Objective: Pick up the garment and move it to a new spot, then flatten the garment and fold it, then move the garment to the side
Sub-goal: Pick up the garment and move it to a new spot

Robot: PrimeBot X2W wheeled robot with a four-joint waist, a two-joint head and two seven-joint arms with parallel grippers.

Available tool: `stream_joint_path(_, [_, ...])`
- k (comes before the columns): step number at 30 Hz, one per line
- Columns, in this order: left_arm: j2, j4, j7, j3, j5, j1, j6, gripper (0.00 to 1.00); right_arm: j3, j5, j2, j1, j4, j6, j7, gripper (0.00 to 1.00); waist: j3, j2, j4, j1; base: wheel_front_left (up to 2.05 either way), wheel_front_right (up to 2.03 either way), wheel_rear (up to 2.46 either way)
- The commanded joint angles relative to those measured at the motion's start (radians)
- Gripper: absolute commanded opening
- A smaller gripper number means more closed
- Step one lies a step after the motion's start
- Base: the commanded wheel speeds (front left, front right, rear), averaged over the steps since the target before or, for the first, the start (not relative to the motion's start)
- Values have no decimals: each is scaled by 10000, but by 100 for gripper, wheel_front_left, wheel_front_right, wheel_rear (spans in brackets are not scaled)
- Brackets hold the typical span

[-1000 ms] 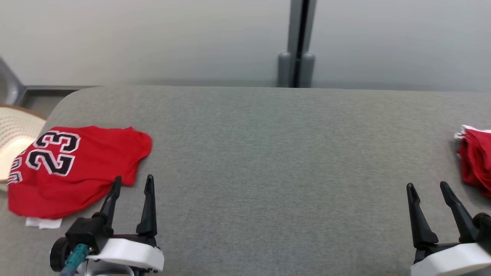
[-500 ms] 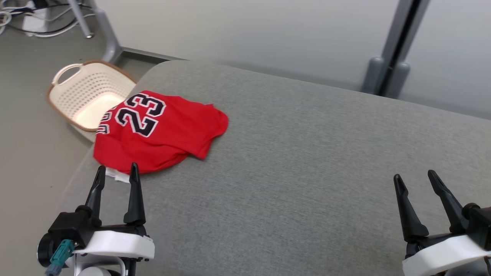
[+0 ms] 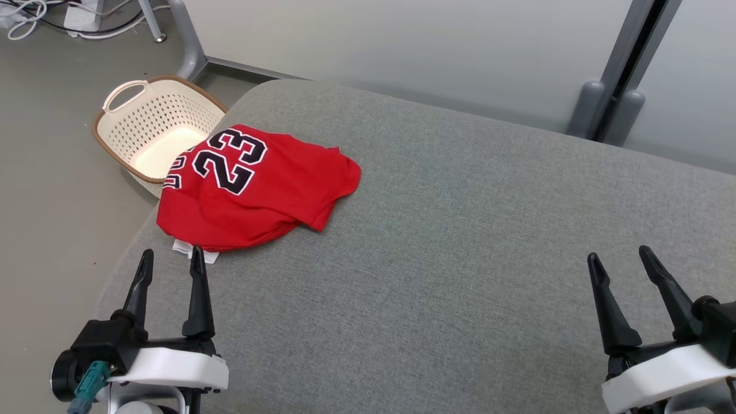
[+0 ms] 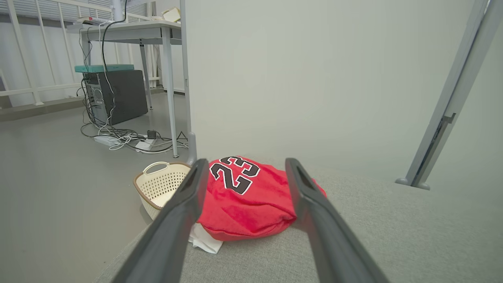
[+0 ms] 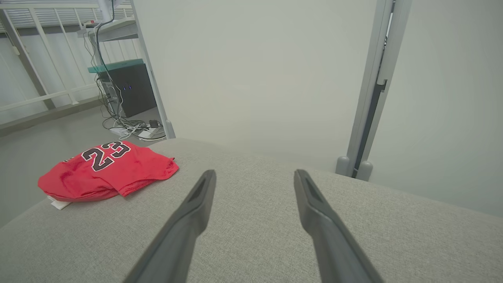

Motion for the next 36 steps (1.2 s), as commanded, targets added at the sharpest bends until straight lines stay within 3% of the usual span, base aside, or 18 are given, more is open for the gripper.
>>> stream_joint_path(1, [10, -18, -39, 33, 93, -192, 32, 100, -24, 25, -92, -131, -69, -4, 55, 100, 185, -1, -88, 0, 0, 0, 0])
stream_joint_path(5, [-160, 136, -38, 17, 150, -625, -114, 100, -47, -15, -210, -388, -320, -4, 265, 100, 889, -1, -296, 0, 0, 0, 0])
stream_joint_path(10, [-394, 1245, -30, 101, -182, -1799, -673, 100, 96, -99, -427, -997, -733, -4, 588, 100, 2206, -1, -880, 0, 0, 0, 0])
stream_joint_path(16, [-669, 4080, -29, 562, -451, -3949, -1425, 100, -39, -201, -625, -1718, -987, -2, 704, 100, 3686, -1, -1438, 0, 0, 0, 0])
stream_joint_path(24, [-625, 7543, -13, 1105, -411, -5565, -1921, 100, -30, -141, -562, -2058, -751, -2, 483, 100, 4101, -1, -1720, 0, 0, 0, 0])
stream_joint_path(25, [-606, 7746, -7, 1182, -367, -5661, -1935, 70, -46, -138, -555, -2074, -703, -2, 477, 100, 4093, -1, -1733, 0, 0, 0, 0])
stream_joint_path(26, [-630, 7898, -7, 1284, -360, -5691, -1943, 0, -65, -122, -538, -2085, -651, -2, 430, 100, 4064, -1, -1743, 0, 0, 0, 0])
stream_joint_path(31, [-577, 7721, -24, 1586, -107, -5603, -2043, 0, -93, -100, -500, -2052, -475, -2, 292, 100, 3815, -1, -1744, 0, 0, 0, 0])
stream_joint_path(36, [-606, 6037, -32, 2140, 507, -4895, -1920, 0, -134, -20, -437, -1901, -210, -2, 49, 100, 3232, -1, -1715, 0, 0, 0, 0])
